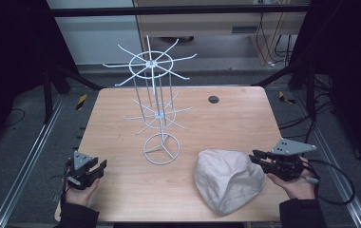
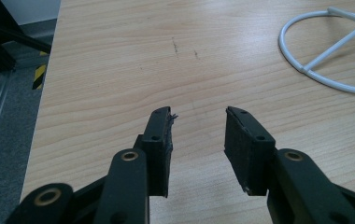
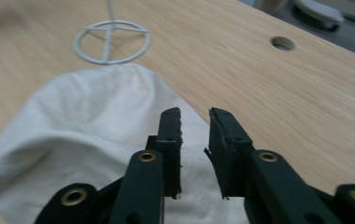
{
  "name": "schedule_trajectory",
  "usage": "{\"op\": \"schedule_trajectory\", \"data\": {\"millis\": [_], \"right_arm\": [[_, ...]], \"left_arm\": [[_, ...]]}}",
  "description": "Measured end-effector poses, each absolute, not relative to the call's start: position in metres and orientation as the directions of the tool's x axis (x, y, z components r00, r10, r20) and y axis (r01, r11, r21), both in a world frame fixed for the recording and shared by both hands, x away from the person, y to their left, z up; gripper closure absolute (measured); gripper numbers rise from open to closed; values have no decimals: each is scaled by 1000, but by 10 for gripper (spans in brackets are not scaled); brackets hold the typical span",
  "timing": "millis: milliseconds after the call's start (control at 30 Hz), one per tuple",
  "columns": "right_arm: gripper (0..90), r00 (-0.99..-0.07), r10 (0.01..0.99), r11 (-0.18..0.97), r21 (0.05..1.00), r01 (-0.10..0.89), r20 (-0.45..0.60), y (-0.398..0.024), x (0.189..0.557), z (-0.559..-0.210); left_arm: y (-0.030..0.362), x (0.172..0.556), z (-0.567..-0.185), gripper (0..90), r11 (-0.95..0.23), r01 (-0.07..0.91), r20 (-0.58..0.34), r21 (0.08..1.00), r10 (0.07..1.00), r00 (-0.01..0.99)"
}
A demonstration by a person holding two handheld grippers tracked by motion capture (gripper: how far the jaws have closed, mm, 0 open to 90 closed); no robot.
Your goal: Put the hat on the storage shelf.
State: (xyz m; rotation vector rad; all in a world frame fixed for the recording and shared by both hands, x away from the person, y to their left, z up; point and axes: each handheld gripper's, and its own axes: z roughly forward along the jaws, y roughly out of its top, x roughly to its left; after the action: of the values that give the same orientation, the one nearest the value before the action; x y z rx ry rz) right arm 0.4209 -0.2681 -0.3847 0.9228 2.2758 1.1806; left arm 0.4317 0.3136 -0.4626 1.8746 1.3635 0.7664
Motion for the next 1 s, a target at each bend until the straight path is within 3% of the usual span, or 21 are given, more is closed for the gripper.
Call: {"op": "schedule_trajectory", "data": {"millis": [233, 567, 1000], "right_arm": [[592, -815, 574, 562, 764, 317, -84, -254, 426, -375], [464, -895, 440, 626, 738, 251, -69, -245, 432, -386], [418, -946, 318, 694, 693, 193, -55, -237, 443, -403]], "left_arm": [[312, 433, -463, 605, -219, 555, 69, 803, 958, 278], [313, 433, -463, 605, -218, 555, 67, 803, 958, 279], [314, 433, -463, 604, -222, 555, 72, 802, 957, 279]]}}
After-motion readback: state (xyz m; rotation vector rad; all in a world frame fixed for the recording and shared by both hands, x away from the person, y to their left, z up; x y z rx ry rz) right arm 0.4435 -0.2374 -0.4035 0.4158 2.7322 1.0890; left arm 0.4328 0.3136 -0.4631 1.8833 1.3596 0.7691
